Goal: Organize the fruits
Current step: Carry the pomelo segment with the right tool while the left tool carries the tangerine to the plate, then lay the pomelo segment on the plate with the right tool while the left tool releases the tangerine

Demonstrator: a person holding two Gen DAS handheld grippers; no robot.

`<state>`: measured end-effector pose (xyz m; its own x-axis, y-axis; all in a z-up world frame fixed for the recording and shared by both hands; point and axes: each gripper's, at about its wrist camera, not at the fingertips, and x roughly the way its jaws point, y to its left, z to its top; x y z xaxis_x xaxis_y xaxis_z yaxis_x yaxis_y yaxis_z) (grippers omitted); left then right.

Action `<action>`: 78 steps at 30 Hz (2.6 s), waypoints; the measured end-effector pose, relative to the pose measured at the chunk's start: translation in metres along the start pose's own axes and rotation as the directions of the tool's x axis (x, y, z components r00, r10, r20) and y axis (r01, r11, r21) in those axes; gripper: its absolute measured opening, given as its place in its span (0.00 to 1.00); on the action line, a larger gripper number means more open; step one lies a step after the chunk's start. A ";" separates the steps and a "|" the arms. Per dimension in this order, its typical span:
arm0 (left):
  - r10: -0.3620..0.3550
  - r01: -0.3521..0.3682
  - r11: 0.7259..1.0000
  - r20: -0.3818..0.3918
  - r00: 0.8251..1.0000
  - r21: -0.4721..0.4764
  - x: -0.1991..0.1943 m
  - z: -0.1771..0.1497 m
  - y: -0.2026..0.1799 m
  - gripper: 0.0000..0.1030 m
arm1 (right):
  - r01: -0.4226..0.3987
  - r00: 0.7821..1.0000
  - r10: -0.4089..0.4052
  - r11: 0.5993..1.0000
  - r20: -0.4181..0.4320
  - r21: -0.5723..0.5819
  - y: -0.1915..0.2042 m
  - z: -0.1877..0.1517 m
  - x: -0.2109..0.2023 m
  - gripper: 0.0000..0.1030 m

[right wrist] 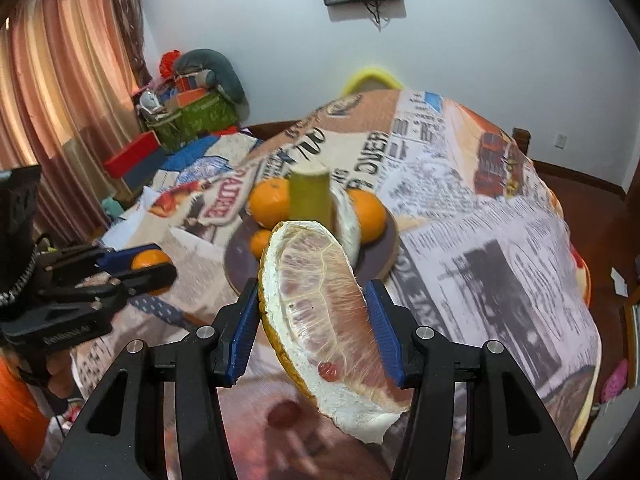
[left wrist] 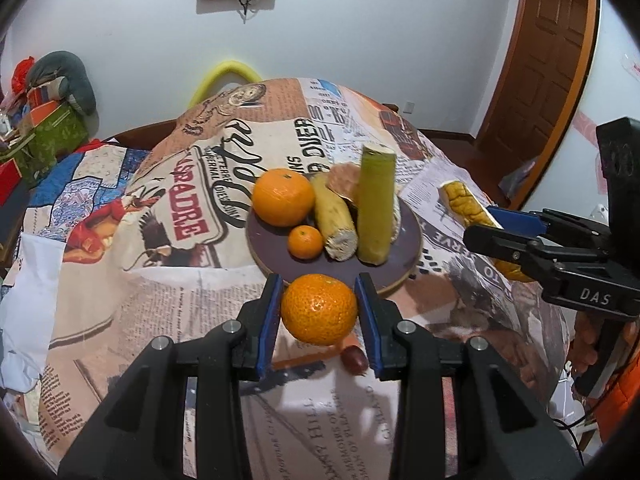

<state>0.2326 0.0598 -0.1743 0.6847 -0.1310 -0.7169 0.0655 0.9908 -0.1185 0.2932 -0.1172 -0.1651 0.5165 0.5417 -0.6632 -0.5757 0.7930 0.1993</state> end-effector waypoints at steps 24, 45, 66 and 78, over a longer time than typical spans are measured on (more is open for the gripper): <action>0.029 -0.029 0.994 -0.004 1.000 -0.104 0.030 0.003 0.075 0.35 | -0.039 0.993 0.029 0.995 -0.112 -0.092 0.059 0.038 0.100 0.49; -0.006 0.006 0.999 -0.006 1.000 -0.042 0.048 0.028 0.026 0.35 | 0.025 1.000 -0.025 0.997 -0.002 -0.078 0.022 0.025 0.037 0.49; 0.015 -0.014 1.000 -0.040 0.999 0.008 0.109 0.061 0.004 0.36 | 0.018 1.000 -0.017 1.000 0.015 -0.017 -0.021 0.017 0.042 0.49; 0.005 -0.005 1.000 -0.029 1.000 0.012 0.075 0.049 -0.003 0.40 | 0.024 1.000 -0.023 1.000 0.010 -0.018 -0.016 0.010 0.027 0.49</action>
<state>0.3197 0.0491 -0.1941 0.6640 -0.1265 -0.7369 0.0706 0.9918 -0.1067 0.3225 -0.1125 -0.1794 0.5359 0.5257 -0.6607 -0.5750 0.8003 0.1703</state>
